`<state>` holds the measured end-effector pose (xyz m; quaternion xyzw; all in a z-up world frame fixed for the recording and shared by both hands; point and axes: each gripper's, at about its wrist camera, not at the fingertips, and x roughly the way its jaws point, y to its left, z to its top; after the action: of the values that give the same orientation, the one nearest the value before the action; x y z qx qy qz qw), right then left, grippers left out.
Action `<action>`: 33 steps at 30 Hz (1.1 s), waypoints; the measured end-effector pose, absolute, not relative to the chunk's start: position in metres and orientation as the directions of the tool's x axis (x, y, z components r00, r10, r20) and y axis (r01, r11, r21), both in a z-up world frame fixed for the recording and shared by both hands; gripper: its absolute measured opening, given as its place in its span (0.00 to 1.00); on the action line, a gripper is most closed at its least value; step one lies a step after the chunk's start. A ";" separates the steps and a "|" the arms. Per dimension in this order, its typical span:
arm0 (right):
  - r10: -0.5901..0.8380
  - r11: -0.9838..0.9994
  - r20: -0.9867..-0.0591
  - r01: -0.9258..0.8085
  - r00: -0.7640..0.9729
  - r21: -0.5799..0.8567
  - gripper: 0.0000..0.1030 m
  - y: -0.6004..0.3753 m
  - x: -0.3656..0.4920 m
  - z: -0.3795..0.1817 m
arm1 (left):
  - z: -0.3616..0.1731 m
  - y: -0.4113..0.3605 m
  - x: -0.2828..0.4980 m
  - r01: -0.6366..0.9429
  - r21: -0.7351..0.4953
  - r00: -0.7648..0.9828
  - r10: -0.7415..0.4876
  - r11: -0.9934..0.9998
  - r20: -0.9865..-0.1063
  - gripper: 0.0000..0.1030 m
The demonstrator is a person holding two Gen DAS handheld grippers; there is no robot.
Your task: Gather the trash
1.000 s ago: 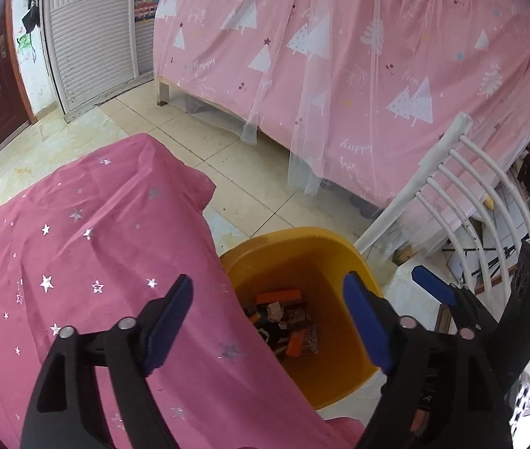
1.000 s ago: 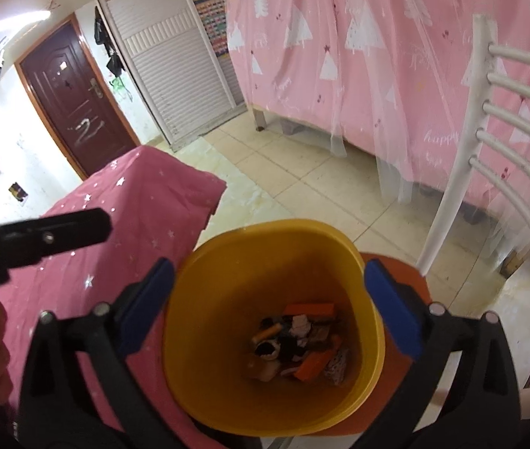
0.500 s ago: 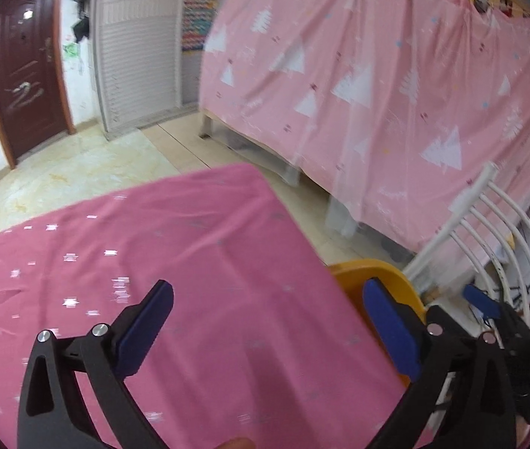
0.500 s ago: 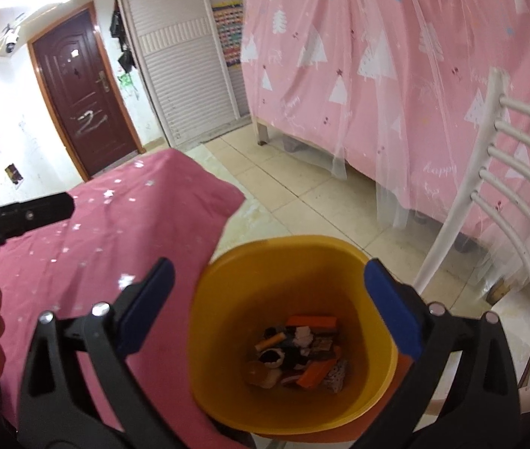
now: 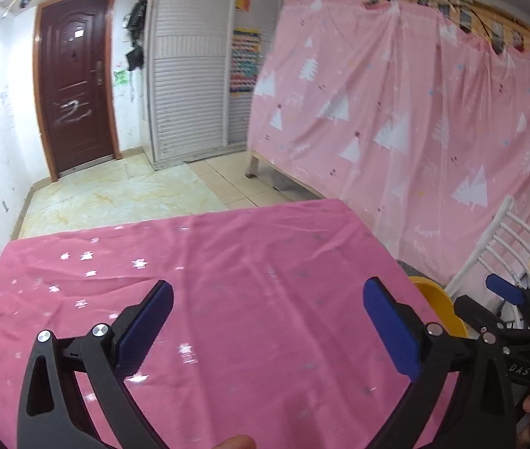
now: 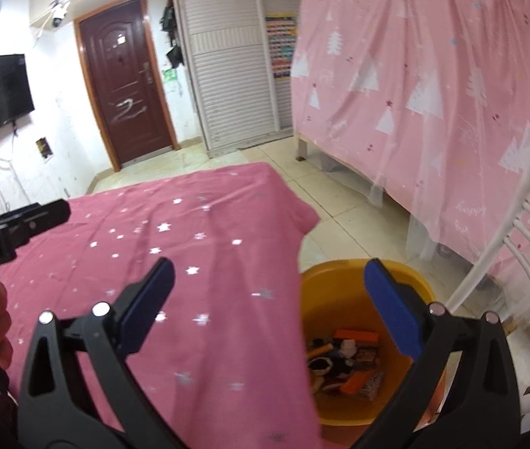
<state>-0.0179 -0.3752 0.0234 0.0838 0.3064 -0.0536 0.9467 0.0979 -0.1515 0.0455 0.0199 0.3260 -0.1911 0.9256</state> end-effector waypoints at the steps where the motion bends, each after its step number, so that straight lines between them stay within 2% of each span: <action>1: -0.047 0.982 -0.588 0.144 0.807 0.119 0.94 -0.369 -0.017 0.024 | 0.046 -0.145 0.096 0.358 -0.088 0.721 -0.335 0.930 -0.606 0.92; 14: 0.045 0.997 -0.582 0.004 0.812 0.082 0.94 -0.277 -0.001 0.030 | 0.045 -0.049 0.073 0.252 -0.060 0.794 -0.241 0.966 -0.557 0.92; 21: 0.095 0.995 -0.595 -0.059 0.798 0.080 0.94 -0.242 0.008 0.027 | 0.030 -0.004 0.071 0.207 -0.060 0.788 -0.203 0.976 -0.581 0.92; 33: 0.099 0.995 -0.584 -0.082 0.805 0.056 0.94 -0.211 0.013 0.026 | 0.014 0.038 0.073 0.183 -0.091 0.782 -0.201 0.979 -0.589 0.92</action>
<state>0.0133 -0.2108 0.0261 0.0142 0.3082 0.0475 0.9500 0.0735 0.0383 0.0143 -0.0143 0.3138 -0.1017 0.9439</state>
